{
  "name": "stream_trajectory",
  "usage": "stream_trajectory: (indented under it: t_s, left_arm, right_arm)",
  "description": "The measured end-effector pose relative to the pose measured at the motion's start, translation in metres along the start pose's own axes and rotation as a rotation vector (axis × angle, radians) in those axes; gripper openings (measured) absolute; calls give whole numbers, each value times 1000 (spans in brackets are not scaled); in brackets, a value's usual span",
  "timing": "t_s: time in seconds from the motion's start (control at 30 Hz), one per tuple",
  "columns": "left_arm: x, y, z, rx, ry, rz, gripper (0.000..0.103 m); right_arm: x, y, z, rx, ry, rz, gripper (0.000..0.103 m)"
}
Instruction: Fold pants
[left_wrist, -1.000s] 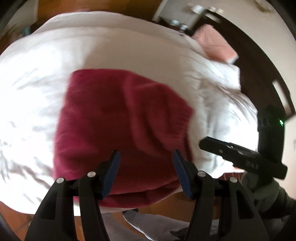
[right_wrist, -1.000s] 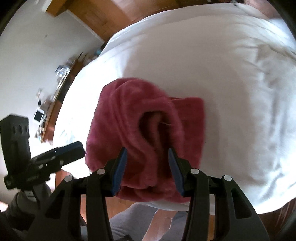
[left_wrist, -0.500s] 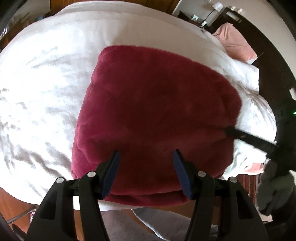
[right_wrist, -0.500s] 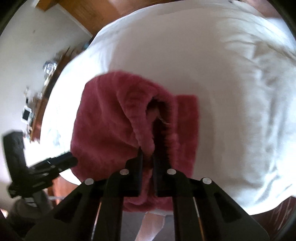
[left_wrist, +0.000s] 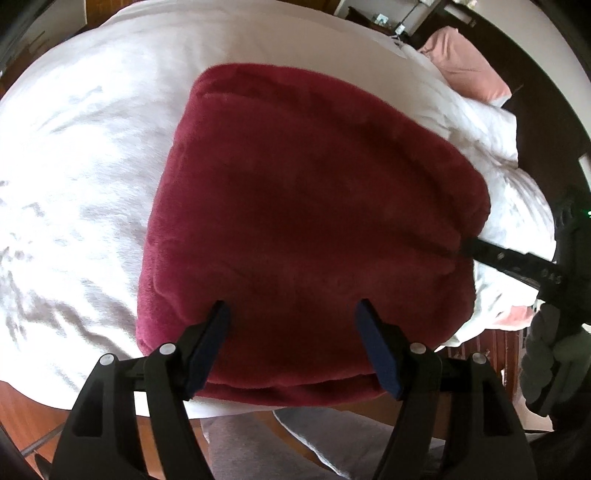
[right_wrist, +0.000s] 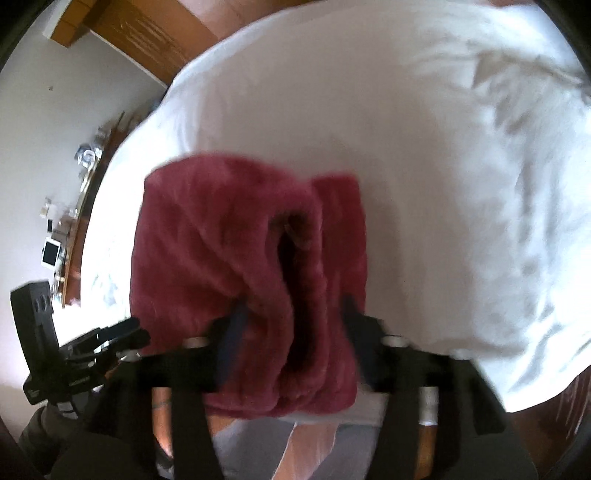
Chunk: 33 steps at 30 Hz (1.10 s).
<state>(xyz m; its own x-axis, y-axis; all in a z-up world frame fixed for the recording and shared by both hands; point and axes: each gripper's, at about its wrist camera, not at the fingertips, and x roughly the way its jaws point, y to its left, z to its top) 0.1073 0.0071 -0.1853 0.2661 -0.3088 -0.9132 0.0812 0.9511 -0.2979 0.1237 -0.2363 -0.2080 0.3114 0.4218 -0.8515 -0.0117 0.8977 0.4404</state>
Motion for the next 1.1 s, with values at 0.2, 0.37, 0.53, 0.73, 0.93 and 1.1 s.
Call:
stream_trajectory:
  t_s: [0.2, 0.37, 0.53, 0.73, 0.93, 1.1]
  left_arm:
    - [-21, 13, -2, -49, -30, -22, 71]
    - [-38, 37, -15, -133, -26, -36, 71]
    - [-45, 67, -36, -263, 32, -129, 71]
    - [-33, 75, -50, -325, 83, -196, 71]
    - [-11, 66, -41, -389, 81, -312, 71]
    - [10, 78, -29, -481, 79, -300, 71]
  right_arm:
    - [18, -1, 14, 19, 27, 15, 64]
    - [59, -1, 19, 68, 140, 77, 30]
    - [45, 0, 26, 59, 115, 109, 21]
    - [-6, -15, 42, 74, 22, 124, 17]
    - [-14, -42, 37, 111, 22, 92, 17]
    - [29, -51, 10, 137, 95, 82, 21]
